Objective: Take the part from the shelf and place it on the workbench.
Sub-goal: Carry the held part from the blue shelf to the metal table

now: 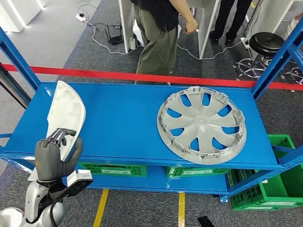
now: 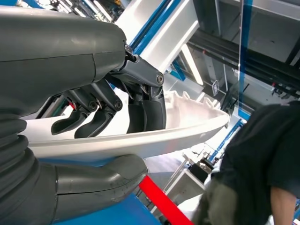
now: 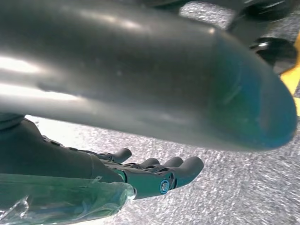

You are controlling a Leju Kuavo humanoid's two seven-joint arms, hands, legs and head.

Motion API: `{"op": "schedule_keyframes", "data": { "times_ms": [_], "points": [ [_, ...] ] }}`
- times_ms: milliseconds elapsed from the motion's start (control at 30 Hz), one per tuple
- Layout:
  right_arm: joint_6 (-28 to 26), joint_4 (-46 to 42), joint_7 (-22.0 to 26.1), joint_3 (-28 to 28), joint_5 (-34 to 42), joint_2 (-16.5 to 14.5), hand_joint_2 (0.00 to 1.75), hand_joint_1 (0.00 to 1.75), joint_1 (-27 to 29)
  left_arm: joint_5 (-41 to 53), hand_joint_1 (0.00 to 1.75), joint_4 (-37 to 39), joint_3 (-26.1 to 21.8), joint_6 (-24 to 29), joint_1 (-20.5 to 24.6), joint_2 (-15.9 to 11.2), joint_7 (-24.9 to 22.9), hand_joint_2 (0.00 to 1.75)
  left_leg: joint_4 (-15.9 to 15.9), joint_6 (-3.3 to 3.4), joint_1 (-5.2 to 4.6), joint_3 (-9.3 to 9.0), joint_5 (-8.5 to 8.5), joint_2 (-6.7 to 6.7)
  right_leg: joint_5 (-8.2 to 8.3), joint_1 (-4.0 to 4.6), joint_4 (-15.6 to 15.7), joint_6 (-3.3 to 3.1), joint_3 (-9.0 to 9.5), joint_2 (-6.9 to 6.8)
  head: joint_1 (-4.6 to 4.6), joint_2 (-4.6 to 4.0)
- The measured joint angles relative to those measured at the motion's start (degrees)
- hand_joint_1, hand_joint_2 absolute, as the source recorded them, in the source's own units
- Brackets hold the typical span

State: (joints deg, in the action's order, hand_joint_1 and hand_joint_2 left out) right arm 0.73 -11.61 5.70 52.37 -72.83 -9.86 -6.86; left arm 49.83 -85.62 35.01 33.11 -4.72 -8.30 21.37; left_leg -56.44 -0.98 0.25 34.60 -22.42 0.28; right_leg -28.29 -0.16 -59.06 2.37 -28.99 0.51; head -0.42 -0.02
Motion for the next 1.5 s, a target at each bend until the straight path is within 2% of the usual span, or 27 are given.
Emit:
{"op": "schedule_keyframes", "data": {
  "times_ms": [100, 133, 200, 267, 300, 367, 433, 500, 533, 600, 633, 700, 767, 800, 833, 867, 933, 1000, 1067, 1100, 1167, 1267, 1300, 1333, 1400, 1467, 1500],
  "points": [
    [0.13, 0.0, 0.15, 0.01, 0.06, 0.01, 0.0, 0.0, -0.08, 0.11, 1.75, -0.08, 0.11, 0.13, -0.05, 0.02, -0.03, 1.75, 0.09, -1.05, 0.14, 0.39, 0.97, -0.06, 0.28, 0.18, 1.5, -0.99, -0.25, 0.01, 0.08, 0.0],
    [0.14, 0.0, 0.16, 0.02, 0.07, 0.03, 0.0, 0.0, -0.07, 0.12, 1.75, -0.1, 0.15, 0.15, -0.1, 0.01, -0.03, 1.75, -0.39, -1.39, 0.16, 0.79, 0.21, -0.13, 0.81, 0.07, 1.6, -1.45, -0.6, -0.06, 0.02, 0.0],
    [0.11, -0.01, 0.45, 0.03, 0.07, 0.08, 0.0, 0.0, -0.12, 0.2, 1.75, -0.12, 0.2, 0.19, -0.14, -0.03, -0.03, 1.75, -4.2, -1.93, 0.24, 2.37, -4.11, -0.25, 2.17, -0.21, 1.89, -2.17, -1.69, -0.19, -0.18, 0.0],
    [0.05, -0.02, 1.1, 0.03, 0.06, 0.15, 0.0, 0.0, -0.08, 0.4, 1.75, -0.12, 0.3, 0.2, -0.13, -0.08, -0.03, 1.75, -11.38, -2.34, 0.29, 4.4, -9.22, -0.24, 3.44, -0.22, 1.86, -2.34, -3.28, -0.17, -0.35, 0.01],
    [0.03, -0.01, 1.42, 0.02, 0.06, 0.17, 0.0, 0.0, 0.0, 0.48, 1.75, -0.11, 0.37, 0.2, -0.13, -0.11, -0.03, 1.75, -14.3, -2.48, 0.31, 4.88, -10.23, -0.24, 4.03, -0.22, 1.83, -2.28, -4.08, -0.18, -0.35, 0.01],
    [-0.02, -0.01, 1.75, 0.01, 0.08, 0.2, 0.0, 0.0, 0.14, 0.52, 1.75, -0.1, 0.45, 0.21, -0.13, -0.24, -0.04, 1.75, -15.27, -2.58, 0.32, 3.47, -8.61, -0.24, 5.21, -0.27, 1.76, -2.09, -5.61, -0.21, -0.34, 0.0],
    [-0.08, -0.01, 1.84, 0.0, 0.12, 0.25, 0.0, 0.0, 0.13, 0.52, 1.75, -0.11, 0.48, 0.24, -0.06, -0.33, -0.05, 1.75, -9.39, -2.56, 0.4, -1.4, -5.82, -0.26, 6.31, -0.34, 1.66, -1.69, -6.88, -0.12, -0.37, 0.0],
    [-0.1, -0.02, 1.86, 0.0, 0.15, 0.33, 0.0, 0.0, 0.07, 0.54, 1.75, -0.14, 0.51, 0.28, 0.14, -0.37, -0.06, 1.75, -1.91, -2.11, 0.4, -6.48, -5.78, -0.38, 7.27, -0.16, 1.37, -1.1, -7.82, 0.0, -0.38, 0.0],
    [-0.08, -0.02, 1.89, 0.0, 0.16, 0.36, 0.0, 0.0, 0.08, 0.56, 1.75, -0.14, 0.53, 0.3, 0.21, -0.37, -0.07, 1.75, 0.29, -1.68, 0.33, -7.72, -6.27, -0.43, 7.83, -0.05, 1.35, -0.79, -8.16, 0.06, -0.38, 0.0],
    [0.07, -0.02, 1.96, 0.0, 0.33, 0.39, 0.0, 0.0, 0.33, 0.59, 1.75, -0.15, 0.57, 0.3, 0.14, -0.39, -0.12, 1.75, 1.24, -0.52, 0.22, -7.38, -6.21, -0.29, 8.9, -0.05, 1.5, -0.19, -8.76, 0.17, -0.38, 0.0],
    [0.15, -0.02, 2.04, 0.0, 0.49, 0.43, 0.0, 0.0, 0.59, 0.6, 1.75, -0.15, 0.58, 0.28, 0.04, -0.42, -0.2, 1.75, 1.14, -0.01, 0.22, -6.84, -5.72, -0.12, 8.5, -0.13, 1.27, 0.13, -9.17, 0.15, -0.33, 0.0],
    [0.25, -0.02, 2.32, 0.02, 0.93, 0.49, 0.0, 0.0, 1.13, 0.6, 1.75, -0.15, 0.58, 0.25, -0.09, -0.46, -0.42, 1.75, 1.14, 0.91, 0.31, -5.67, -4.62, 0.33, 4.45, -0.28, -2.24, 0.67, -10.48, 0.04, -0.09, 0.0],
    [0.27, -0.01, 2.66, 0.04, 1.28, 0.49, 0.0, 0.0, 1.39, 0.59, 1.75, -0.12, 0.62, 0.22, -0.2, -0.48, -0.64, 1.75, 1.1, 1.37, 0.12, -4.38, -3.52, 0.84, -1.43, -0.31, -9.64, 1.02, -12.15, -0.05, 0.14, 0.0],
    [0.26, -0.01, 2.82, 0.04, 1.4, 0.5, 0.0, 0.0, 1.45, 0.57, 1.75, -0.07, 0.66, 0.2, -0.25, -0.5, -0.72, 1.75, 1.08, 1.43, 0.0, -3.71, -2.99, 1.17, -3.01, -0.3, -13.07, 1.09, -12.6, -0.05, 0.18, 0.0],
    [0.23, -0.01, 2.98, 0.05, 1.57, 0.52, 0.0, 0.0, 1.53, 0.52, 1.75, -0.02, 0.69, 0.16, -0.29, -0.51, -0.84, 1.75, 1.05, 1.47, -0.13, -3.04, -2.46, 1.54, -3.25, -0.29, -15.12, 1.05, -12.36, -0.06, 0.18, 0.0],
    [0.2, -0.01, 3.16, 0.07, 1.8, 0.55, 0.0, 0.0, 1.67, 0.4, 1.75, 0.04, 0.71, 0.11, -0.31, -0.52, -0.95, 1.75, 1.03, 1.46, -0.24, -2.41, -1.97, 1.93, -2.27, -0.25, -15.17, 0.93, -11.16, -0.12, 0.19, 0.0],
    [0.17, 0.0, 3.53, 0.13, 2.22, 0.62, 0.0, 0.0, 1.97, 0.06, 1.75, 0.13, 0.73, -0.01, -0.33, -0.53, -1.16, 1.75, 1.0, 1.28, -0.38, -1.43, -1.08, 2.66, 0.55, -0.01, -9.51, 0.46, -5.95, -1.13, 0.19, 0.01],
    [0.17, -0.01, 3.85, 0.2, 2.44, 0.71, 0.0, 0.0, 1.99, -0.22, 1.75, 0.22, 0.73, -0.1, -0.38, -0.53, -1.23, 1.75, 0.9, 0.82, -0.57, -0.85, -0.32, 3.52, 0.64, 0.56, -1.02, -0.06, -0.14, -3.13, 0.15, 0.01],
    [0.19, -0.02, 4.03, 0.27, 2.56, 0.75, 0.0, 0.0, 1.95, -0.37, 1.75, 0.33, 0.76, -0.14, -0.41, -0.53, -1.25, 1.75, 0.86, 0.26, -0.6, -0.55, 0.46, 4.66, -0.24, 1.08, 3.07, -0.56, 1.75, -3.59, 0.11, 0.0],
    [0.2, -0.01, 4.05, 0.31, 2.61, 0.75, 0.0, 0.0, 2.07, -0.42, 1.75, 0.39, 0.79, -0.15, -0.4, -0.53, -1.26, 1.75, 0.88, -0.06, -0.54, -0.42, 0.78, 5.13, -0.03, 1.11, 3.4, -0.9, 1.37, -3.06, 0.11, 0.0],
    [0.22, 0.0, 4.04, 0.38, 2.69, 0.78, 0.0, 0.0, 2.39, -0.48, 1.75, 0.47, 0.88, -0.16, -0.39, -0.54, -1.32, 1.75, -0.01, -0.88, -0.37, 0.16, -0.68, 3.96, 1.1, 0.89, 3.43, -1.62, 0.35, -2.05, 0.07, 0.0],
    [0.26, 0.01, 3.98, 0.43, 2.86, 0.9, 0.0, 0.0, 2.39, -0.64, 1.75, 0.61, 0.96, -0.46, -0.39, -0.68, -1.38, 1.75, -8.45, -1.62, -0.21, 2.7, -8.48, 0.72, 3.13, 0.6, 3.44, -2.33, -1.78, -0.47, -0.03, 0.0],
    [0.29, 0.01, 3.92, 0.43, 2.89, 0.9, 0.0, 0.0, 2.38, -0.73, 1.75, 0.67, 0.98, -0.67, -0.37, -0.74, -1.38, 1.75, -12.06, -1.65, -0.19, 3.52, -10.33, 0.42, 3.75, 0.6, 3.37, -2.35, -2.63, 0.14, -0.02, 0.0],
    [0.35, 0.01, 3.82, 0.44, 2.9, 0.9, 0.0, 0.0, 2.42, -0.88, 1.75, 0.72, 1.01, -0.9, -0.32, -0.75, -1.38, 1.75, -14.55, -1.63, -0.2, 3.78, -10.88, 0.29, 4.35, 0.6, 3.26, -2.31, -3.5, 0.73, -0.02, 0.0],
    [0.46, 0.01, 3.63, 0.44, 2.78, 0.9, 0.0, 0.0, 2.53, -1.56, 1.75, 0.83, 1.08, -1.35, -0.09, -0.75, -1.27, 1.75, -14.14, -1.49, -0.15, 1.91, -8.56, 0.01, 5.53, 0.54, 2.9, -2.13, -5.29, 1.9, -0.02, 0.0],
    [0.5, 0.01, 3.67, 0.44, 2.5, 0.92, 0.0, 0.0, 2.5, -2.28, 1.75, 0.92, 1.09, -1.69, 0.26, -0.75, -1.1, 1.75, -7.43, -1.31, 0.03, -2.9, -5.97, -1.65, 6.6, 0.51, 2.46, -1.71, -6.98, 3.11, -0.04, 0.0],
    [0.55, 0.01, 3.76, 0.44, 2.39, 0.96, 0.0, 0.0, 2.42, -2.39, 1.75, 0.95, 1.1, -1.84, 0.4, -0.74, -1.05, 1.75, -3.6, -1.11, 0.19, -5.3, -5.87, -2.74, 7.14, 0.57, 2.28, -1.44, -7.7, 3.65, -0.01, 0.0]
  ]
}}
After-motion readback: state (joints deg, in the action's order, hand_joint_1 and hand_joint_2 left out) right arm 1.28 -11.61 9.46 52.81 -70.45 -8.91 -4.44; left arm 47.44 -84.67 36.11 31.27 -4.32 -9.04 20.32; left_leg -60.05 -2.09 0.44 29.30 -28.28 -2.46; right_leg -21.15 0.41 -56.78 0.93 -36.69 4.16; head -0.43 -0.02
